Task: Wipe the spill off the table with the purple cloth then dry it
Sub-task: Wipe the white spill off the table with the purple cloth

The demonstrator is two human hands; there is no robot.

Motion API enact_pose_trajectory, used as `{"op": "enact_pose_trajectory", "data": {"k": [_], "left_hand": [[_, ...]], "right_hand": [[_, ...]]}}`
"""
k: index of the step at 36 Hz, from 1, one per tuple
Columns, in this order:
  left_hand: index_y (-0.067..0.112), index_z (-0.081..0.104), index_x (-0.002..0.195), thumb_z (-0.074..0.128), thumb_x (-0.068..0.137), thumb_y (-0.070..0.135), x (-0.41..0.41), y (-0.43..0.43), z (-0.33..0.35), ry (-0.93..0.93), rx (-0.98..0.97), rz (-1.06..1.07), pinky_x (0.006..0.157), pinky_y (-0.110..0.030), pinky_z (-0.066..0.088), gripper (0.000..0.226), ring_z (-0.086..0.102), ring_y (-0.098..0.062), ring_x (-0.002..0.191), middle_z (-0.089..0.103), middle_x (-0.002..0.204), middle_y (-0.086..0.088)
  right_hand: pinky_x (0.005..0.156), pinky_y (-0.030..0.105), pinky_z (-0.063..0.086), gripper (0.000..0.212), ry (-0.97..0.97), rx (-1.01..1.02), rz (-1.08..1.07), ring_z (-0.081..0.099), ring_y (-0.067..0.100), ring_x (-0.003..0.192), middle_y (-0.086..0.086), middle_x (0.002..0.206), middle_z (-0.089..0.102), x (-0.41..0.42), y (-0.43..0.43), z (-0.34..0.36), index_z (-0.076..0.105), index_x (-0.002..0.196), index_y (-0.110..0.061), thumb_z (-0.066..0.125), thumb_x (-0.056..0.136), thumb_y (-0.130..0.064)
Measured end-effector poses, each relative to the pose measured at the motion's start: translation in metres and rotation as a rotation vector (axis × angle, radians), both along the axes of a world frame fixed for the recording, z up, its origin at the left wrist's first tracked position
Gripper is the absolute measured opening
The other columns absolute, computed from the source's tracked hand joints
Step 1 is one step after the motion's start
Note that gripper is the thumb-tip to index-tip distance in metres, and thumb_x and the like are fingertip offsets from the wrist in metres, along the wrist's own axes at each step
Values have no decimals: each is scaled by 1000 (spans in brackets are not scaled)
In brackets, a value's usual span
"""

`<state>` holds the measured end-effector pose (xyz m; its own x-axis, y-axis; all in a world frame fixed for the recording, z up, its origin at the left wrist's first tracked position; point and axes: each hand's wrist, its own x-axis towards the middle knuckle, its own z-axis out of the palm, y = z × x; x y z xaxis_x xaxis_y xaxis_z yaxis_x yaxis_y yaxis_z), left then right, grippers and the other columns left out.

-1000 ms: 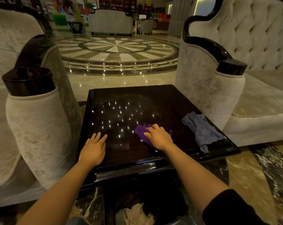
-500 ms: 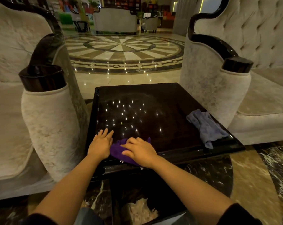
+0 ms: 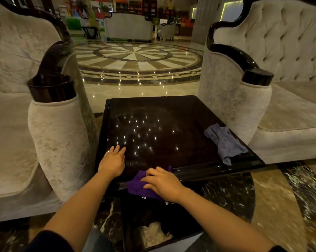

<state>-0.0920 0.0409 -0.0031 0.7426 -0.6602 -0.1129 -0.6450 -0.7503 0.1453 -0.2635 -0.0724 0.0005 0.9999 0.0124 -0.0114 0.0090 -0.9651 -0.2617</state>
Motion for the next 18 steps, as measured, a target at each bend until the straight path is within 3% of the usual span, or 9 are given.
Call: {"op": "enact_pose_trajectory", "data": {"k": [8, 15, 18], "left_hand": [[15, 16, 147, 25, 100, 21, -13, 9, 4, 13, -11, -29, 117, -43, 20, 48, 12, -30, 145, 16, 157, -11], [15, 18, 147, 32, 98, 18, -52, 16, 11, -87, -244, -142, 120, -37, 17, 51, 12, -24, 146, 18, 157, -9], [10, 28, 144, 47, 89, 11, -82, 24, 18, -123, -371, -223, 116, -37, 26, 58, 27, -26, 142, 28, 153, -13]], "right_hand": [[97, 41, 41, 35, 168, 125, -66, 48, 25, 113, 7, 124, 53, -15, -10, 21, 57, 122, -14, 45, 94, -32], [98, 35, 41, 31, -10, 288, -209, 54, 21, 109, 9, 115, 55, -27, -20, 32, 60, 118, -14, 49, 93, -28], [94, 29, 39, 29, -113, 366, -301, 55, 21, 104, 11, 110, 57, -29, -25, 35, 61, 117, -13, 50, 93, -24]]}}
